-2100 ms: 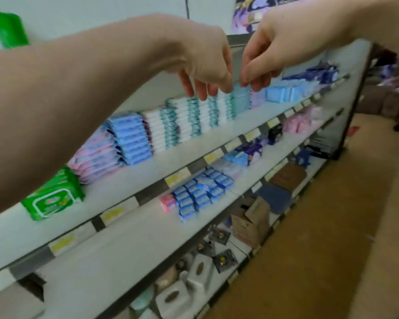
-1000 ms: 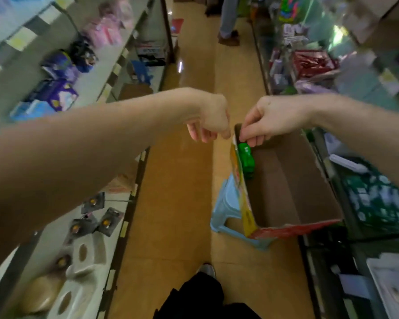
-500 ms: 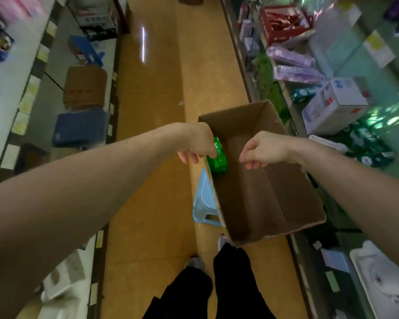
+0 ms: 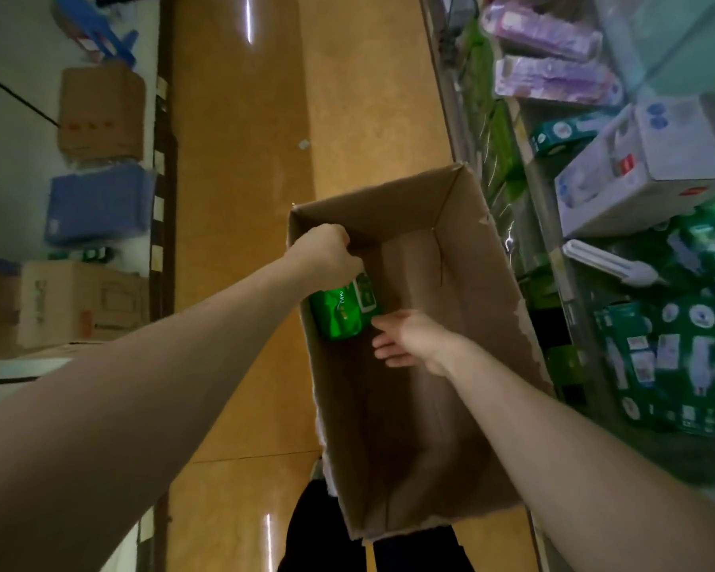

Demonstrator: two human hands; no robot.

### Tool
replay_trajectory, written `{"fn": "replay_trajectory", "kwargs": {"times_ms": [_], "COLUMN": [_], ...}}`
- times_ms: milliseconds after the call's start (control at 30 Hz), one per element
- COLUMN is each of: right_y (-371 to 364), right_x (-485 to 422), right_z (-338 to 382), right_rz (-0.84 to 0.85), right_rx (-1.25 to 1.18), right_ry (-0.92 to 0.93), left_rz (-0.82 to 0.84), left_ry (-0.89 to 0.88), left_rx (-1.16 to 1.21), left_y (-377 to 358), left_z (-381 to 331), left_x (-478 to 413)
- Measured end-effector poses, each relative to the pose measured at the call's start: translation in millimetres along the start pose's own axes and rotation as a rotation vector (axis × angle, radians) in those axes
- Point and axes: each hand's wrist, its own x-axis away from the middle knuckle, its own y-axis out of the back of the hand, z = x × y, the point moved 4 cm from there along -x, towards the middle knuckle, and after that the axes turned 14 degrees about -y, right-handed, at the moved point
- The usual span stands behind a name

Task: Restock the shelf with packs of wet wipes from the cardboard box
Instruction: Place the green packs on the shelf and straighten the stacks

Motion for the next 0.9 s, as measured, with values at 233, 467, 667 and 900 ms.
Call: {"fn": "replay_trajectory", "kwargs": {"times_ms": [233, 467, 667, 900], "right_y": [-23, -35, -30, -18], "right_x": [-39, -67, -101, -112], "right_z": [-1, 1, -12, -19], "right_rz": [0.223, 0.401, 0.438, 0.459], "right_rx": [-0.383, -0.669, -0.689, -0.748], "right_ry": [-0.197, -0.259, -0.273, -0.256], "left_rz": [0.086, 0.147, 0.229, 0.349], "left_ry": [0.187, 0.251, 0.344, 0.506], "left_rx": [0.000, -0.042, -0.002, 0.385], "left_y": [-29, -40, -61, -96], "left_z": [22, 25, 31, 27], "left_x": [-40, -68, -77, -73]}}
